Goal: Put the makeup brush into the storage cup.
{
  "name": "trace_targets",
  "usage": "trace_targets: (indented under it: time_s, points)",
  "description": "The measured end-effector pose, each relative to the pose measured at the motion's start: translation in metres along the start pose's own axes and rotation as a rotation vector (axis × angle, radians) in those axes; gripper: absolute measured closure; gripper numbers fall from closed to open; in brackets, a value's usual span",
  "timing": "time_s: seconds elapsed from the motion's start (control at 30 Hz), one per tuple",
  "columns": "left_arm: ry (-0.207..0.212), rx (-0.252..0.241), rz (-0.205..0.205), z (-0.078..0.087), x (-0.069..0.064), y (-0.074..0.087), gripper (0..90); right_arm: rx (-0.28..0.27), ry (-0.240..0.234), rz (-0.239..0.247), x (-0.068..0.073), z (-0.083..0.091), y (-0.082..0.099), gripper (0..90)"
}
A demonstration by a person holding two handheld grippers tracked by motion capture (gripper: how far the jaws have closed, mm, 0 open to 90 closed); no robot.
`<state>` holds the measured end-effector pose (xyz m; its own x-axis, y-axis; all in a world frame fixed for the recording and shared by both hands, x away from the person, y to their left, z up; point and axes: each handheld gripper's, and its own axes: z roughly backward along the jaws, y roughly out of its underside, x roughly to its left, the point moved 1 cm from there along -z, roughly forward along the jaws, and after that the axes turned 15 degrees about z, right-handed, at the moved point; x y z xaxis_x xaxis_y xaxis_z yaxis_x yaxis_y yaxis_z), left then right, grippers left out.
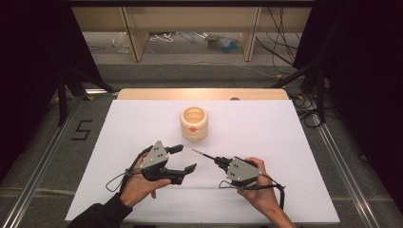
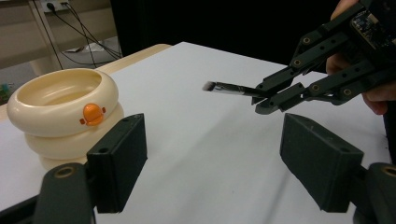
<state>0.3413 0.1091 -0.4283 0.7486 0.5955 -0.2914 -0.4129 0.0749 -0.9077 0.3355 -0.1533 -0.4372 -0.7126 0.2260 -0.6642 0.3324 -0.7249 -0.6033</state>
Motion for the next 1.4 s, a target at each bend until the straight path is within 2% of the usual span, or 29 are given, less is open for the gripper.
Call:
trace_targets:
  time_s: [0.1,0.23,0.37,0.53,0.8,0.87,0.9,0.93,1.07,1.2,1.4]
  points:
    - [0.007,-0.006,-0.001,0.0,-0.002,0.001,23.2,-0.011,0.0,-0.018,0.0,0.0,0.0,84.8]
    - [0.018,-0.01,0.03,0.001,-0.004,0.003,23.1,-0.03,-0.006,-0.035,0.001,0.0,-0.001,84.8]
    - [0.024,-0.007,0.017,0.001,-0.004,0.003,22.8,-0.046,-0.017,-0.043,0.004,-0.003,-0.004,84.8]
    - [0.04,-0.02,0.036,0.001,-0.006,0.003,22.9,-0.064,-0.028,-0.046,0.007,-0.005,-0.007,84.8]
    - [0.043,-0.023,0.046,0.001,-0.006,0.003,22.9,-0.101,-0.037,-0.091,0.009,-0.006,-0.01,84.8]
    - [0.046,-0.018,0.036,0.001,-0.006,0.003,22.8,-0.108,-0.045,-0.089,0.01,-0.007,-0.011,84.8]
    - [0.046,-0.016,0.046,0.0,-0.006,0.004,22.6,-0.11,-0.05,-0.096,0.011,-0.007,-0.012,84.8]
    - [0.045,-0.014,0.036,0.0,-0.006,0.004,22.3,-0.111,-0.043,-0.091,0.011,-0.007,-0.012,84.8]
    - [0.056,-0.016,0.038,-0.001,-0.007,0.004,22.5,-0.12,-0.045,-0.1,0.012,-0.007,-0.013,84.8]
    - [0.068,-0.033,0.056,-0.001,-0.008,0.003,24.6,-0.125,-0.046,-0.105,0.012,-0.006,-0.014,84.9]
    - [0.078,-0.031,0.042,-0.001,-0.007,0.003,34.0,-0.137,-0.056,-0.114,0.014,-0.005,-0.015,85.1]
